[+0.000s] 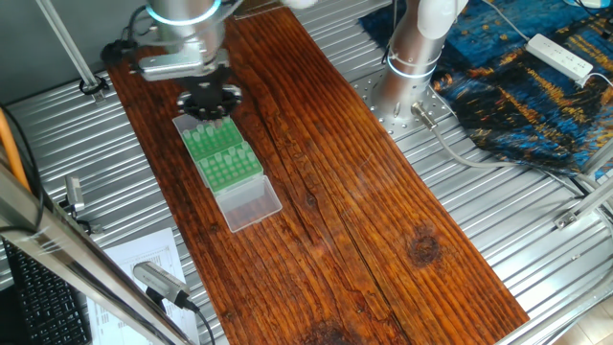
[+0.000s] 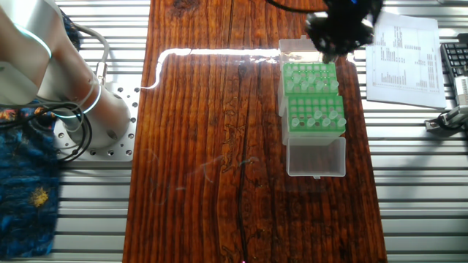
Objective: Transfer all large pipette tips from one holder to another
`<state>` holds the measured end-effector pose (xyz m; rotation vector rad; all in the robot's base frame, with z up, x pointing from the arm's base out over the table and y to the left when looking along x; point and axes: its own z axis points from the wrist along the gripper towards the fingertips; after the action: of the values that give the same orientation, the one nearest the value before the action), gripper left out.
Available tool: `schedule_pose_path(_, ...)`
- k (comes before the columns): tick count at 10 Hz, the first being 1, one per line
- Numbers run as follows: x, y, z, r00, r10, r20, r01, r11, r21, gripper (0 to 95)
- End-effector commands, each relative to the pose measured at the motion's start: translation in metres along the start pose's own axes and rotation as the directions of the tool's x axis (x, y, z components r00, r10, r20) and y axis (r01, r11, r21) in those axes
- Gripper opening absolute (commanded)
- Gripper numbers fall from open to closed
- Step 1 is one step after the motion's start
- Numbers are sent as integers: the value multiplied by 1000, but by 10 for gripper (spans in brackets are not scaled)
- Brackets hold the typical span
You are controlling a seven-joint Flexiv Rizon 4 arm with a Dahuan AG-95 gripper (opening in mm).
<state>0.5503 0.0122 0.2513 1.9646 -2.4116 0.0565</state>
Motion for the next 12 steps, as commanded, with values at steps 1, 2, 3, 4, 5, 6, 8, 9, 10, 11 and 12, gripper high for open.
schedule_pose_path(1, 22, -14, 16, 997, -73, 20, 73, 997, -1, 0)
schedule_pose_path(2, 28, -20, 22, 991, -134, 28, 134, 991, -1, 190)
schedule_pose_path(3, 30, -25, 27, 982, -186, 35, 186, 983, -3, 190)
schedule_pose_path(4, 29, -27, 31, 972, -233, 33, 234, 972, -3, 190)
schedule_pose_path(5, 29, -29, 36, 957, -288, 33, 288, 957, -1, 190)
schedule_pose_path(6, 31, -29, 39, 941, -335, 36, 335, 942, 2, 190)
schedule_pose_path(8, 34, -27, 41, 938, -347, 22, 347, 938, 0, 190)
schedule_pose_path(9, 36, -26, 42, 941, -337, 23, 337, 942, 1, 190)
schedule_pose_path(10, 42, -24, 43, 946, -323, 32, 323, 946, 2, 190)
schedule_pose_path(11, 46, -24, 46, 943, -329, 48, 329, 944, 4, 190)
schedule_pose_path(12, 48, -23, 53, 940, -335, 69, 336, 942, 2, 190)
